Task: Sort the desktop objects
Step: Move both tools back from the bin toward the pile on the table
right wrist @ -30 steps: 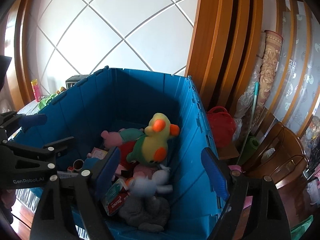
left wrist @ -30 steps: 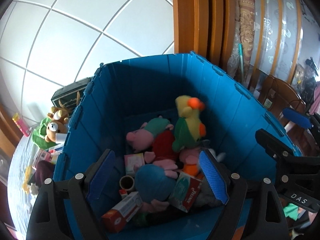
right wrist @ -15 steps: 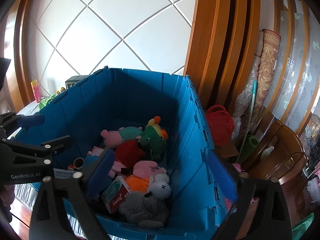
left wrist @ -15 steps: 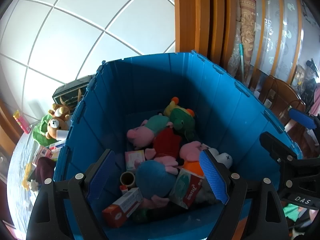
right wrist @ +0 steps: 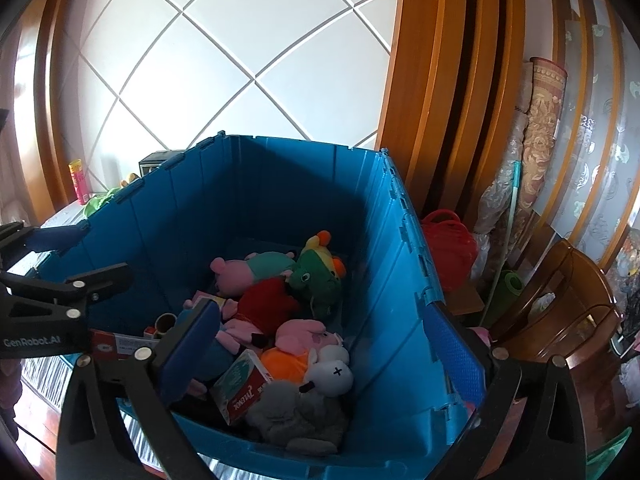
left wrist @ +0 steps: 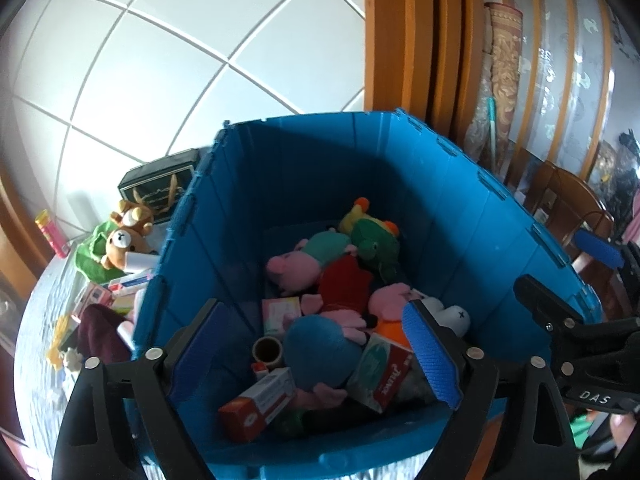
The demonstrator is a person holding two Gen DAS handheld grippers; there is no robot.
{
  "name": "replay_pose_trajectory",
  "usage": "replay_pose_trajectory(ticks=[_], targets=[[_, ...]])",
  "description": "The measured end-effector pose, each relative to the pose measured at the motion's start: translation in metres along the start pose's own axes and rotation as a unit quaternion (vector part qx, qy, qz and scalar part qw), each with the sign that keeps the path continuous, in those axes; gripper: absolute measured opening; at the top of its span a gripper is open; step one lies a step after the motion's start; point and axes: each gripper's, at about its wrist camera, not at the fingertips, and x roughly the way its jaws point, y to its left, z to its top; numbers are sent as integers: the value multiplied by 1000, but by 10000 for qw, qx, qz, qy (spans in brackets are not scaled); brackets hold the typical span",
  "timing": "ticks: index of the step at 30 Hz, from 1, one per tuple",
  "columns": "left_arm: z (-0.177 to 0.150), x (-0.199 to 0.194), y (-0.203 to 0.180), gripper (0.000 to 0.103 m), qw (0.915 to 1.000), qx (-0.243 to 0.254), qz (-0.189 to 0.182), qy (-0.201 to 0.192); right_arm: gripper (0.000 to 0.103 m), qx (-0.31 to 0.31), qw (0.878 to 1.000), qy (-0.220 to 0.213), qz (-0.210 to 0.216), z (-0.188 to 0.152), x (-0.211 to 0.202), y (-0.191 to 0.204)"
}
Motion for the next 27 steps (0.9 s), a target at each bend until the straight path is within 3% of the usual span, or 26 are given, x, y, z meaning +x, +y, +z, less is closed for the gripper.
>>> replay_pose_trajectory(ticks=[11, 20, 27], targets=[[-17, -46, 64, 102, 9968, -421, 567, -373, 103, -33, 9985, -249, 489, 5, -10, 37], [-62, -69, 189, 102, 9855, -1183, 1175, -303, 103, -236, 9944, -393, 956, 24, -9, 124], [-118, -85, 314, 102, 9759, -1594, 1487, -107, 103, -346, 9913, -522, 1161, 32, -21, 232]])
